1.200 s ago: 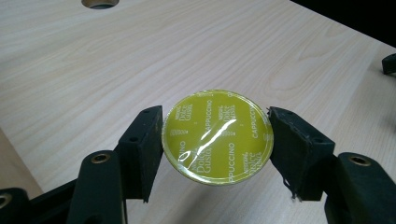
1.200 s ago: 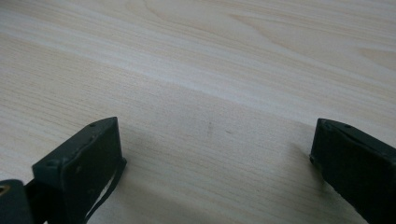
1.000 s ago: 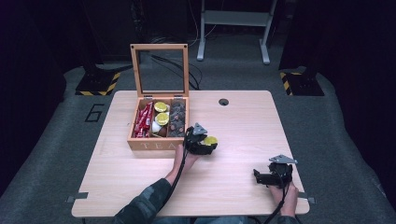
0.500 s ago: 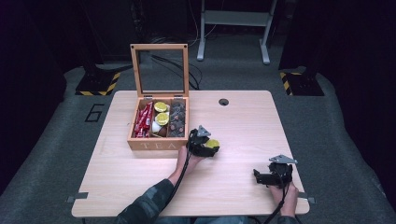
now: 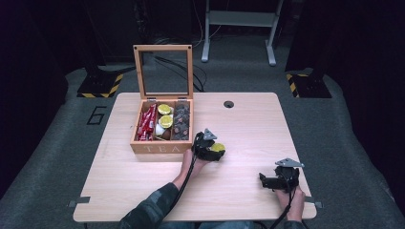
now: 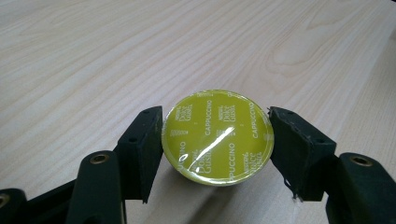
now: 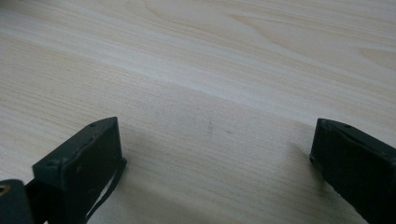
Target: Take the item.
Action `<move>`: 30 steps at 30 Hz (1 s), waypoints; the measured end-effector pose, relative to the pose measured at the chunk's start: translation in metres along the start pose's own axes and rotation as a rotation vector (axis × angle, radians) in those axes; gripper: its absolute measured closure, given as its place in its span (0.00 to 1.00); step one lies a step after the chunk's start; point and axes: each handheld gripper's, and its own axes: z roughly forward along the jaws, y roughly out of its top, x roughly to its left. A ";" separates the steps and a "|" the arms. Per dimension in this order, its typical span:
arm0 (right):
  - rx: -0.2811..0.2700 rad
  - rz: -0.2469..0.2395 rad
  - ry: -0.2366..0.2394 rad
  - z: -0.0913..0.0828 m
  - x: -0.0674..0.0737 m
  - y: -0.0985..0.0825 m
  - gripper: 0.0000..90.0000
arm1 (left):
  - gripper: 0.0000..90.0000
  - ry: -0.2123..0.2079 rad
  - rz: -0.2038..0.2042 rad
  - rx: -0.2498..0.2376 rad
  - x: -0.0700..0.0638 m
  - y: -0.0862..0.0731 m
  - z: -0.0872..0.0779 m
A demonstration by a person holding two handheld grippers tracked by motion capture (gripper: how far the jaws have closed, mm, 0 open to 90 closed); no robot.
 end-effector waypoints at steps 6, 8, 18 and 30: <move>0.003 -0.001 0.001 0.000 0.000 0.000 0.02 | 0.33 0.004 0.005 0.015 0.000 0.000 -0.001; 0.003 -0.001 0.000 0.000 0.000 0.000 0.02 | 0.30 0.001 -0.003 0.012 -0.001 0.001 -0.002; 0.002 -0.001 0.001 0.000 0.000 0.000 0.02 | 0.18 -0.025 0.027 0.008 -0.008 0.007 -0.022; 0.002 -0.001 -0.001 0.000 0.000 0.000 0.02 | 0.16 -0.035 0.070 -0.018 -0.014 0.010 -0.054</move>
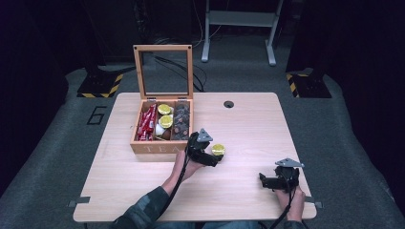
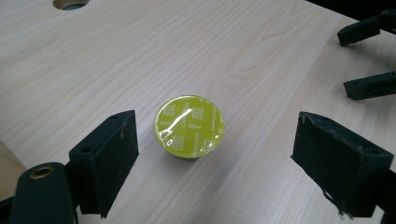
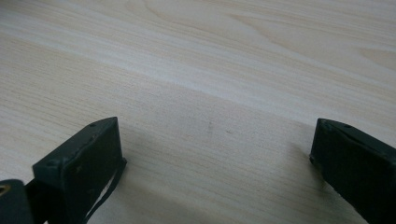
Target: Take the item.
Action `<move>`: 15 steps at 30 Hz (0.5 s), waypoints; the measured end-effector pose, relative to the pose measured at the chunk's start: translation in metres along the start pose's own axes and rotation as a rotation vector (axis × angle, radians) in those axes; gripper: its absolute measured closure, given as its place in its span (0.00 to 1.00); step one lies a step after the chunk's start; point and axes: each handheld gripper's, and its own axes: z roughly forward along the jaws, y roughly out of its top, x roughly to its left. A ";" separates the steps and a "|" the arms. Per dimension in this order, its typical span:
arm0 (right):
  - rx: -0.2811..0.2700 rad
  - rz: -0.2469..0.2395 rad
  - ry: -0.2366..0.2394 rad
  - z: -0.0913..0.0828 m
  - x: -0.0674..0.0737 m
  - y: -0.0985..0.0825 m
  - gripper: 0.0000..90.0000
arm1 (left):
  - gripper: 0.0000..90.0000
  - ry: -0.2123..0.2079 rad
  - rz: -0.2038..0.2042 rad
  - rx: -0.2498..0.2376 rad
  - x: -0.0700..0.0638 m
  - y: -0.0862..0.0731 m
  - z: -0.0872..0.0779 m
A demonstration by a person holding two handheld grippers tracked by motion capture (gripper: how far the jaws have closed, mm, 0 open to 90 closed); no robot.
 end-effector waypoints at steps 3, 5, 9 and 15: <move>0.001 0.000 0.000 0.000 0.000 0.000 0.02 | 0.16 0.007 0.000 -0.008 0.000 -0.001 -0.008; -0.003 0.000 0.002 0.000 0.000 0.000 0.02 | 0.16 0.015 0.007 -0.012 0.001 -0.001 -0.015; 0.001 0.000 0.001 0.000 0.000 0.000 0.02 | 0.15 0.043 0.018 -0.018 0.003 -0.004 -0.031; 0.001 0.001 0.000 0.000 0.000 0.000 0.02 | 0.15 0.058 0.009 -0.043 0.010 -0.008 -0.055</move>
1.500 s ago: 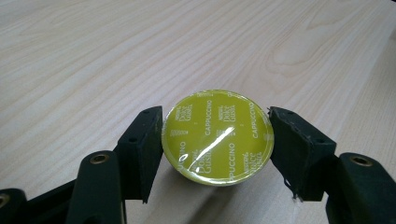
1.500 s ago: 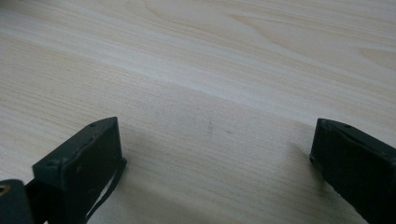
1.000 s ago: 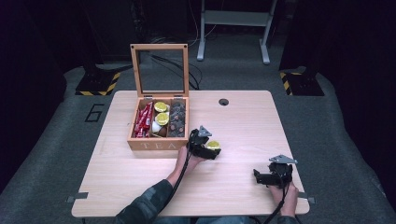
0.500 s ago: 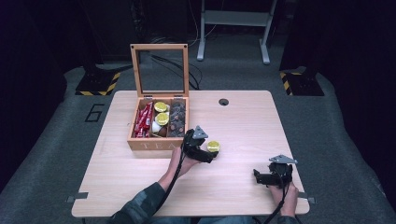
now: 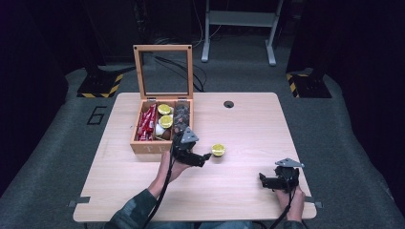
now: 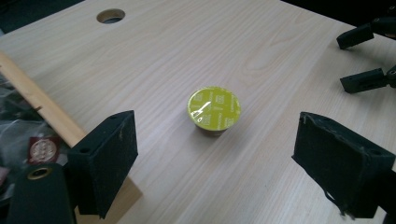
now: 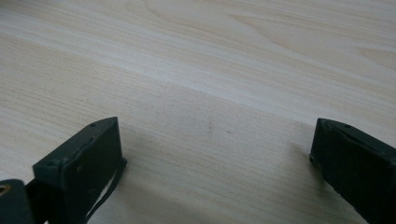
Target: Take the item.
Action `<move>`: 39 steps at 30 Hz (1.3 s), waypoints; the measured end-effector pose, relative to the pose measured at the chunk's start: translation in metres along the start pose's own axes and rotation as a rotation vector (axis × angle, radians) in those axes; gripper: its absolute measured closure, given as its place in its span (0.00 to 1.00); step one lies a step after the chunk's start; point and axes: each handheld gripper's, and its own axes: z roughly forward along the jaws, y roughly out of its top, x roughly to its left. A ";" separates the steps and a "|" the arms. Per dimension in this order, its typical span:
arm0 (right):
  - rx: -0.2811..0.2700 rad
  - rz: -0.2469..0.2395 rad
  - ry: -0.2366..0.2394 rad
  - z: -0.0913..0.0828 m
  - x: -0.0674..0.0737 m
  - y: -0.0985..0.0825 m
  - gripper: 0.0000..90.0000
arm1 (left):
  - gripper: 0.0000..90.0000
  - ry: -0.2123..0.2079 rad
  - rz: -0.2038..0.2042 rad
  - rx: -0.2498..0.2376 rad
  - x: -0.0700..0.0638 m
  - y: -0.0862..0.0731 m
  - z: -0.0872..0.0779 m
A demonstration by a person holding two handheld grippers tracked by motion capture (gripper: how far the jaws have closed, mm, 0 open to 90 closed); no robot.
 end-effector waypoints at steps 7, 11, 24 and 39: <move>-0.001 0.002 -0.002 0.000 0.000 0.000 0.02 | 0.13 0.031 -0.008 -0.029 0.008 -0.007 -0.027; -0.001 0.002 -0.002 0.000 0.000 0.000 0.02 | 0.12 0.053 -0.013 -0.034 0.013 -0.015 -0.045; 0.000 0.003 -0.003 0.000 0.000 0.000 0.02 | 0.05 0.131 -0.084 -0.032 0.035 -0.055 -0.082; 0.001 0.000 -0.007 0.000 0.000 0.000 0.02 | 0.00 0.246 -0.211 -0.023 0.064 -0.123 -0.120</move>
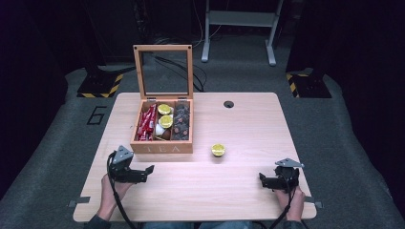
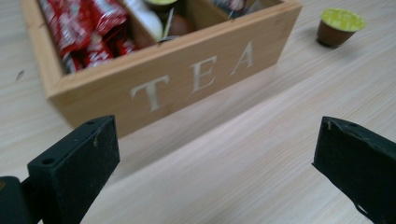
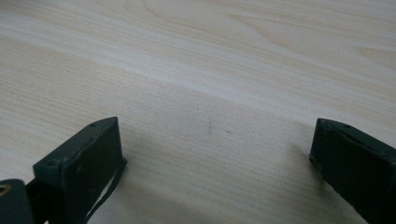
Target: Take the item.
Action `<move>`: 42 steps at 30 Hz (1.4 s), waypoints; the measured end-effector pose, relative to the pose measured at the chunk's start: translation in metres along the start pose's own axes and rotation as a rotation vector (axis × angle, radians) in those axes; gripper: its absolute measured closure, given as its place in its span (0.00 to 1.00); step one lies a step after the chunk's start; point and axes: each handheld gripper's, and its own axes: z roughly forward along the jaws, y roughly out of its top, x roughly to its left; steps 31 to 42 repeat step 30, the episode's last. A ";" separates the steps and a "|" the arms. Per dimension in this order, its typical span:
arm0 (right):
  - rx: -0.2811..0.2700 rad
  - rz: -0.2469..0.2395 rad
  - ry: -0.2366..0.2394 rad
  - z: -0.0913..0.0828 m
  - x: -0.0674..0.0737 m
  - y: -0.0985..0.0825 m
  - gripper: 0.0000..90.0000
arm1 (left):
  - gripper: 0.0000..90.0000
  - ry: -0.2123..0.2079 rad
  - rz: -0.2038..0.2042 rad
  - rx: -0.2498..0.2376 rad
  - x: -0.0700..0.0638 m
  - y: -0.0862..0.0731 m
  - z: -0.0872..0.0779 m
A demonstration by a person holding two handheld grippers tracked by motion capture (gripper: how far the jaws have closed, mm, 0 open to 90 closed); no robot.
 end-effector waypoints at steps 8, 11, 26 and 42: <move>0.000 0.000 -0.001 0.000 0.000 0.000 0.02 | 0.00 0.037 -0.059 0.027 0.024 -0.035 -0.007; 0.000 0.000 -0.001 0.000 0.000 0.000 0.02 | 0.00 0.061 -0.080 0.045 0.033 -0.047 -0.009; 0.000 0.001 -0.001 0.000 0.000 0.000 0.02 | 0.00 0.127 -0.098 0.140 0.055 -0.076 -0.003; 0.002 0.001 0.000 0.000 0.000 0.000 0.02 | 0.00 0.142 -0.083 0.156 0.055 -0.075 -0.002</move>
